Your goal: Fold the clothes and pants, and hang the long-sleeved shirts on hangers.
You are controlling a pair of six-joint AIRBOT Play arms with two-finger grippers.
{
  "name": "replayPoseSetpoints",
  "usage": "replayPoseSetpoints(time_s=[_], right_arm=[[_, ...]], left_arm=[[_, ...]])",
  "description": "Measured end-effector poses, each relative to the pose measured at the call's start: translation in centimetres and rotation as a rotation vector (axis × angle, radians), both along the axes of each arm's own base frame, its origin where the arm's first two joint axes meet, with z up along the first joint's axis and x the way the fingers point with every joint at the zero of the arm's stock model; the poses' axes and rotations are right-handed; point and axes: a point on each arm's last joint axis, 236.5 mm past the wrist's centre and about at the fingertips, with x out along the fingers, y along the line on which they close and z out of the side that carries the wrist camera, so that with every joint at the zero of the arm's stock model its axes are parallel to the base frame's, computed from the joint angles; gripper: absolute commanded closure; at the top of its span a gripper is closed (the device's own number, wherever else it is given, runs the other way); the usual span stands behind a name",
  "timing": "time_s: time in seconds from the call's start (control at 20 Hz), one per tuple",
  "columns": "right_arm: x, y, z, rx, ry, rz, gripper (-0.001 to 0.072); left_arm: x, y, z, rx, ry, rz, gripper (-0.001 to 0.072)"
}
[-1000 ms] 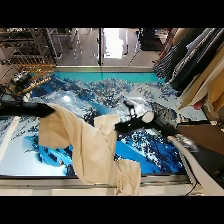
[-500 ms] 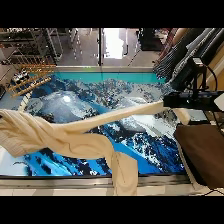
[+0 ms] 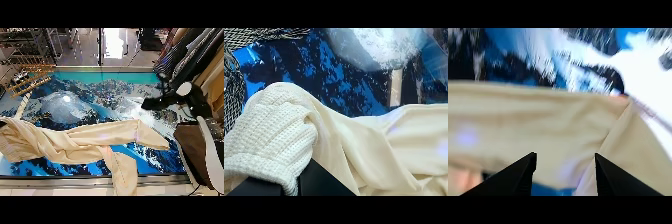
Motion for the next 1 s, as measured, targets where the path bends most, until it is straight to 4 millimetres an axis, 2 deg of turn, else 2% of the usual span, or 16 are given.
replayPoseSetpoints(time_s=[0.1,0.15,0.2,0.25,0.35,0.45,0.55,0.65,0.7,0.75,0.8,0.85,0.95,1.0], right_arm=[[-6.8,2.9,-2.6,0.029,0.163,0.13,0.0301],[-10.7,4.9,-3.6,0.051,0.215,0.189,0.0267],[-14.7,6.5,-4.4,0.063,0.266,0.249,0.019],[-19.1,7.9,-5.2,0.071,0.31,0.312,0.0151],[-26.6,9.3,-6.9,0.05,0.376,0.398,0.0126],[-32.1,10.0,-8.2,0.026,0.424,0.469,0.0126],[-35.7,10.6,-9.3,-0.007,0.441,0.54,0.0126],[-37.8,11.0,-11.0,-0.064,0.448,0.582,0.0127],[-38.3,11.0,-12.0,-0.099,0.453,0.592,0.015],[-38.7,11.0,-13.1,-0.134,0.463,0.601,0.0318],[-38.8,11.1,-14.1,-0.16,0.469,0.605,0.0558],[-38.4,11.2,-15.0,-0.195,0.463,0.607,0.0682],[-35.8,11.3,-15.8,-0.273,0.399,0.589,0.0687],[-33.5,11.3,-15.6,-0.313,0.338,0.571,0.0689]], left_arm=[[-0.1,0.1,-0.2,-0.001,0.006,0.001,0.0683],[-0.1,0.0,-0.3,-0.004,0.009,-0.002,0.0683],[-0.2,-0.1,-0.3,-0.009,0.014,-0.007,0.0683],[-0.3,-0.2,-0.4,-0.013,0.018,-0.01,0.0683],[-0.4,-0.5,-0.4,-0.019,0.022,-0.016,0.0683],[-0.4,-0.7,-0.3,-0.033,0.019,-0.017,0.0683],[-0.3,-1.0,-0.1,-0.05,0.013,-0.015,0.0683],[-0.2,-1.3,0.0,-0.063,0.011,-0.018,0.0683],[-0.2,-1.4,0.1,-0.068,0.009,-0.02,0.0683],[-0.3,-1.5,0.1,-0.071,0.01,-0.022,0.0683],[-0.3,-1.5,0.1,-0.072,0.01,-0.022,0.0683],[-0.2,-1.5,0.1,-0.074,0.008,-0.023,0.0683],[-0.3,-1.6,0.2,-0.08,0.01,-0.023,0.0684],[-0.3,-1.6,0.2,-0.08,0.01,-0.024,0.0683]])
